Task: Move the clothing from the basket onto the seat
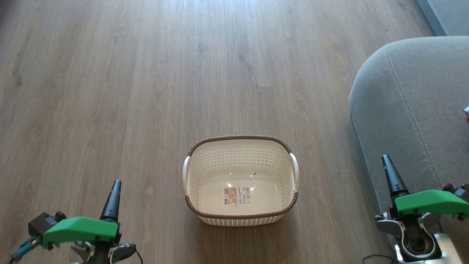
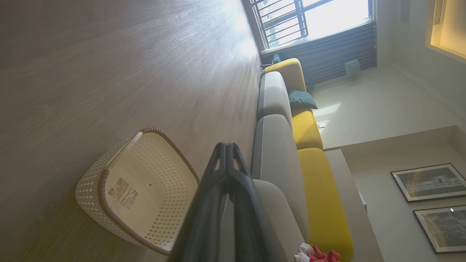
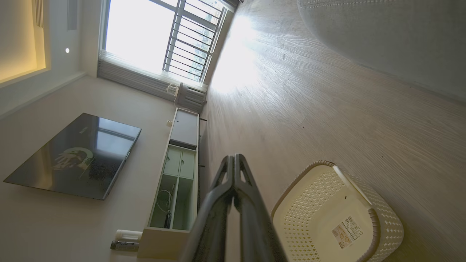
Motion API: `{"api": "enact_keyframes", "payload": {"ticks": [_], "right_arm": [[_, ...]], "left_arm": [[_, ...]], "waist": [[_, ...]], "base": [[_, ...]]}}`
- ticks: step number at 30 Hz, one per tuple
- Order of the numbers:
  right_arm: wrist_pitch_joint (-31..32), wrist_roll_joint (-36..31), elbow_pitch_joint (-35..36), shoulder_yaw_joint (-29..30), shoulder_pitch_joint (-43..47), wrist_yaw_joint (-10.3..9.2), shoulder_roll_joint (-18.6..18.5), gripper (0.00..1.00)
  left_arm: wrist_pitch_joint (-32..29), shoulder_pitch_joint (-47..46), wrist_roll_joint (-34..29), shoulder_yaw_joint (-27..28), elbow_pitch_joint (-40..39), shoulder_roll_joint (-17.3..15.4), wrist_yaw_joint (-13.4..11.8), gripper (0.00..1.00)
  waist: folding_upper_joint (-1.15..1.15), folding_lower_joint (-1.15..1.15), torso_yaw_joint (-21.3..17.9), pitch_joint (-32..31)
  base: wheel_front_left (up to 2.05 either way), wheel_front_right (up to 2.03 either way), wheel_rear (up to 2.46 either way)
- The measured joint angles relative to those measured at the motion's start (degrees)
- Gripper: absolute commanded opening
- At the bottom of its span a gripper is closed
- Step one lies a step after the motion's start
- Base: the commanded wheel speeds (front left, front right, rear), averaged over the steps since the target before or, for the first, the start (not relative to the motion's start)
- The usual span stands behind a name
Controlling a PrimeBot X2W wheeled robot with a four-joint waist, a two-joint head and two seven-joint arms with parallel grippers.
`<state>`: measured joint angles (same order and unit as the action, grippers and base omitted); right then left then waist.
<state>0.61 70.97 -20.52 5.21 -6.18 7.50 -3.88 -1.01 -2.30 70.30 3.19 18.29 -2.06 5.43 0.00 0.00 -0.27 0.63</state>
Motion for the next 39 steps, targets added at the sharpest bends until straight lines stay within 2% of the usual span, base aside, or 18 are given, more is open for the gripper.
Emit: {"api": "enact_keyframes", "payload": {"ticks": [33,39], "right_arm": [[5.54,20.54,4.22,2.23,1.15,-0.03,0.96,0.0],[5.54,20.85,4.27,2.29,1.15,-0.03,0.99,0.0]], "left_arm": [[-5.04,-0.93,21.32,1.18,-2.09,-0.02,1.51,0.0],[-5.04,-1.15,21.49,1.34,-2.26,-0.02,1.52,0.0]], "waist": [[0.0,0.0,0.27,-0.46],[0.0,0.0,0.27,-0.46]], "base": [[0.0,0.0,0.0],[0.0,0.0,0.0]]}}
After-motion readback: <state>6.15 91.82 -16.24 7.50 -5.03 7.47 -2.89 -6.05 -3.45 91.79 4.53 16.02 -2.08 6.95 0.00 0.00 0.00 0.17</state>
